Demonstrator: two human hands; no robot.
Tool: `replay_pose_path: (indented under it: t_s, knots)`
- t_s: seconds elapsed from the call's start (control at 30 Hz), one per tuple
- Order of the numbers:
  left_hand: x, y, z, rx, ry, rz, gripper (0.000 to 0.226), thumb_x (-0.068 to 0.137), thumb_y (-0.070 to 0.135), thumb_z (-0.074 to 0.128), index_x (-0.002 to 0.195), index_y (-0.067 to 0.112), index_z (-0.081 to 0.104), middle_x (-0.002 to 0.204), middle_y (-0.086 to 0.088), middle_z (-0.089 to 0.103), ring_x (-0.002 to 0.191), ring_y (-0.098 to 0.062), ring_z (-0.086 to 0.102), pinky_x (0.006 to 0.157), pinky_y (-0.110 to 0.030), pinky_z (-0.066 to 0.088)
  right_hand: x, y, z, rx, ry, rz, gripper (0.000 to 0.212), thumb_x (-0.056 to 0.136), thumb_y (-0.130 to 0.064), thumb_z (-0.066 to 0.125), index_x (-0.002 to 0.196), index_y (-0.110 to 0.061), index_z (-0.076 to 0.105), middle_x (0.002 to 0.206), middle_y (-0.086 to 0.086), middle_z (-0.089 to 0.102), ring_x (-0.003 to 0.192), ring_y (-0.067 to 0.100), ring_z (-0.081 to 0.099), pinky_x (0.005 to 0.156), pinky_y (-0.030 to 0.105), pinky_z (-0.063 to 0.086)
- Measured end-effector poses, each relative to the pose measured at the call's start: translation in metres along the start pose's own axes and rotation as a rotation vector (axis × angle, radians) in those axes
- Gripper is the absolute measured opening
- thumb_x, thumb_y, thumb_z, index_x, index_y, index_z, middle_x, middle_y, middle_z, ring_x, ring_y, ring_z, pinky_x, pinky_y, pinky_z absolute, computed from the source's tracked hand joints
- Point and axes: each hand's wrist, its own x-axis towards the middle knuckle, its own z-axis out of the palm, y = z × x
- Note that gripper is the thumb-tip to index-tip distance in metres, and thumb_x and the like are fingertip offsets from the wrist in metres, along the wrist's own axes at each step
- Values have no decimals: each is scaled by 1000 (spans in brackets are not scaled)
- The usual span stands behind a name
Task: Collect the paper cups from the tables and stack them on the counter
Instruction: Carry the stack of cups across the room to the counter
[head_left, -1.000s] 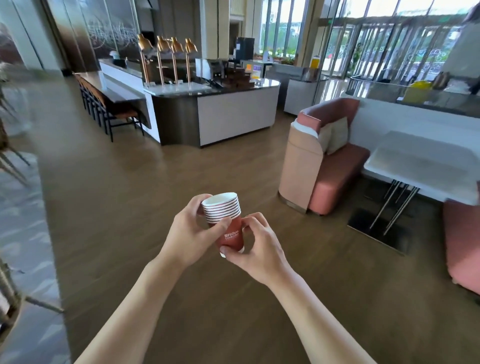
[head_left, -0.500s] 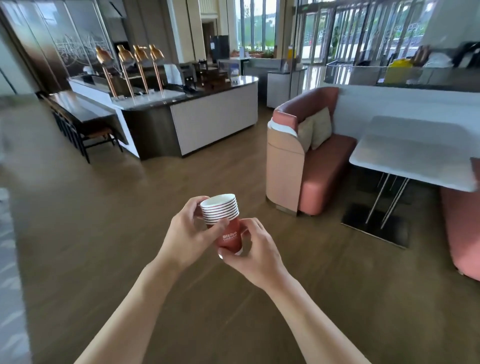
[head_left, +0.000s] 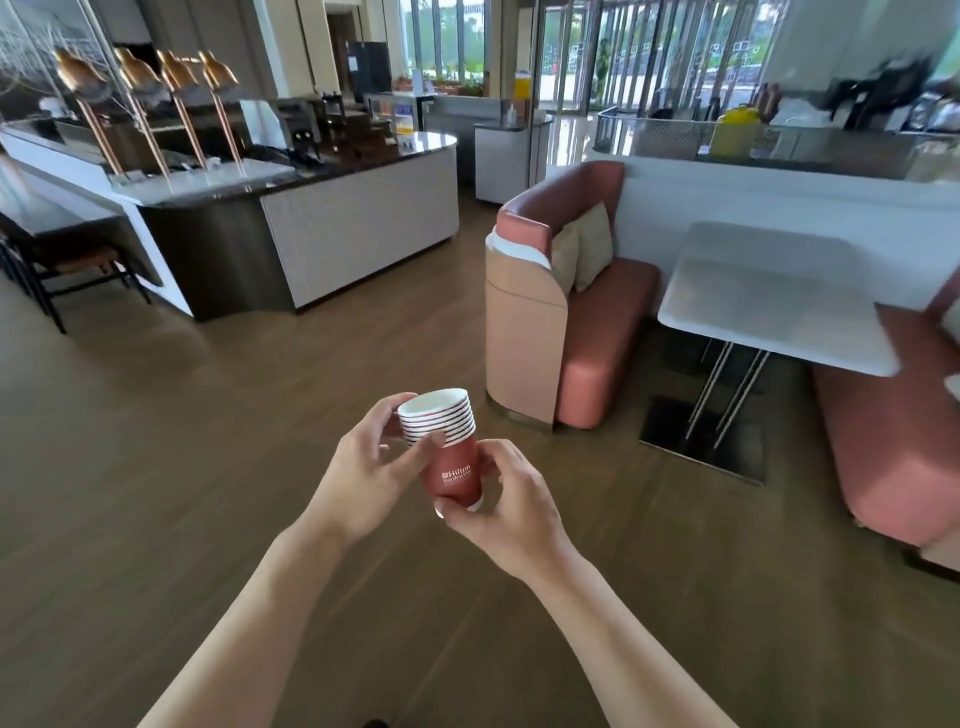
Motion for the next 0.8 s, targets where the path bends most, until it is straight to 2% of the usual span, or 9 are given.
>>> replay_pose_path:
  t_s: [0.13,0.33,0.47,0.6,0.7,0.8]
  knots:
    - [63,-34,-20,-48,-55,-11,61,88,64,70,140,34,59,129,17,72,125,-7,66,111,-54,50,54,11,32,-36,18,43,49,69,-52,82,109,-33,62,107,-18,64,104,7,62,87,24,53]
    - [149,-72,-83,-124,-52,-33,73,83,69,69,144,31,58,128,21,72,125,-3,66,113,-52,49,147,2,95,-82,-19,64,49,71,-52,83,111,-35,60,107,-19,64,104,7,63,84,16,50]
    - [197,-93,-132,-141,-39,-28,69,87,64,68,146,28,57,131,17,72,127,-5,65,115,-53,47,204,-7,140,-88,-23,48,50,71,-54,83,111,-36,59,107,-20,64,104,6,62,81,10,46]
    - [229,-119,-174,-151,-11,-44,62,91,56,67,147,29,57,132,13,72,126,-12,67,114,-56,48,247,-13,185,-87,-55,32,51,71,-55,82,111,-35,59,107,-19,65,104,7,62,82,12,48]
    - [246,-133,-200,-171,16,-62,62,90,59,67,144,32,58,129,15,73,122,-14,70,111,-58,49,274,-19,212,-80,-79,8,48,71,-53,83,109,-34,60,107,-18,65,106,9,62,83,14,48]
    - [267,-142,-223,-179,55,-45,71,84,66,67,144,29,58,130,14,73,125,-10,68,113,-55,49,304,-23,233,-74,-103,-23,46,72,-51,85,107,-34,60,106,-18,65,105,9,62,84,14,48]
